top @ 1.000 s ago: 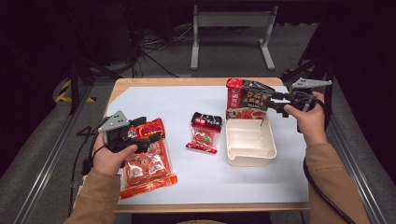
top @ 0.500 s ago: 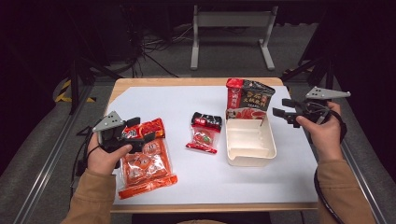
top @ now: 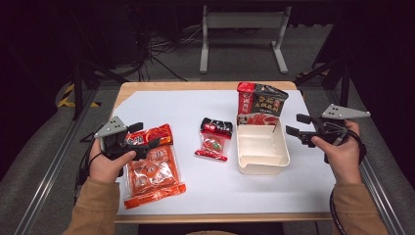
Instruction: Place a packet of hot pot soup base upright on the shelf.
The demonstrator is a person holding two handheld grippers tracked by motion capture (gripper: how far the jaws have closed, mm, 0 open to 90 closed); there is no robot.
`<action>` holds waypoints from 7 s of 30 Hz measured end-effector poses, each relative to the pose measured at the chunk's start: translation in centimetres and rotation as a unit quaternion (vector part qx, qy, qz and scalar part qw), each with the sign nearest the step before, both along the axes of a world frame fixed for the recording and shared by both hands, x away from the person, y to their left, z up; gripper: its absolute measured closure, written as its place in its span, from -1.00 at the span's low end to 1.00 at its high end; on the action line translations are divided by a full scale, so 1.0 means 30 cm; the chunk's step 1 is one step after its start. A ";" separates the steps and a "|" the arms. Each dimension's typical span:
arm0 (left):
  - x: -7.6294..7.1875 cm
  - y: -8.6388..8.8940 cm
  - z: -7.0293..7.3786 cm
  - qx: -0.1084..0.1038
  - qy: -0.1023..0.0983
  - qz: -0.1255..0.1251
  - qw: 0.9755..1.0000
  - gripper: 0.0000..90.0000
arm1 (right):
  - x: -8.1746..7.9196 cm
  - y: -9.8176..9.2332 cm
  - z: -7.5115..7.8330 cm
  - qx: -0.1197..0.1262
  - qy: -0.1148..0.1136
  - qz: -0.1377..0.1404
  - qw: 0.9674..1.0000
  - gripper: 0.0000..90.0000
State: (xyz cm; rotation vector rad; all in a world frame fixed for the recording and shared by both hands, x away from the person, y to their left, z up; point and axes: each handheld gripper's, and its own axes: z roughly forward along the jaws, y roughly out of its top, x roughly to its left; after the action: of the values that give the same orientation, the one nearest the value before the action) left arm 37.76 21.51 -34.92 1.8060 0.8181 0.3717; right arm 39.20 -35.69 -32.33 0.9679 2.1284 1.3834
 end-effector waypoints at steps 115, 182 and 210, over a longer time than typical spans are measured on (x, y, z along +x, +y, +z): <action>0.206 0.289 -0.331 -0.008 0.160 0.097 0.982 0.04 | -0.050 -0.007 -0.116 -0.021 0.048 0.052 0.997 -0.41; 0.075 0.246 -0.056 -0.054 0.085 0.059 0.993 1.00 | -0.100 0.043 -0.043 -0.018 0.066 0.115 0.991 0.52; -0.070 0.100 0.182 -0.104 -0.044 -0.061 0.992 1.00 | -0.130 0.074 0.000 -0.011 0.057 0.133 0.989 0.53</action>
State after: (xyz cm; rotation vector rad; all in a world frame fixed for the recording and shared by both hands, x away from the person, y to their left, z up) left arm 35.67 24.51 -29.45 1.6250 0.6560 0.2739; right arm 35.31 -33.46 -32.34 0.7921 2.4260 1.4525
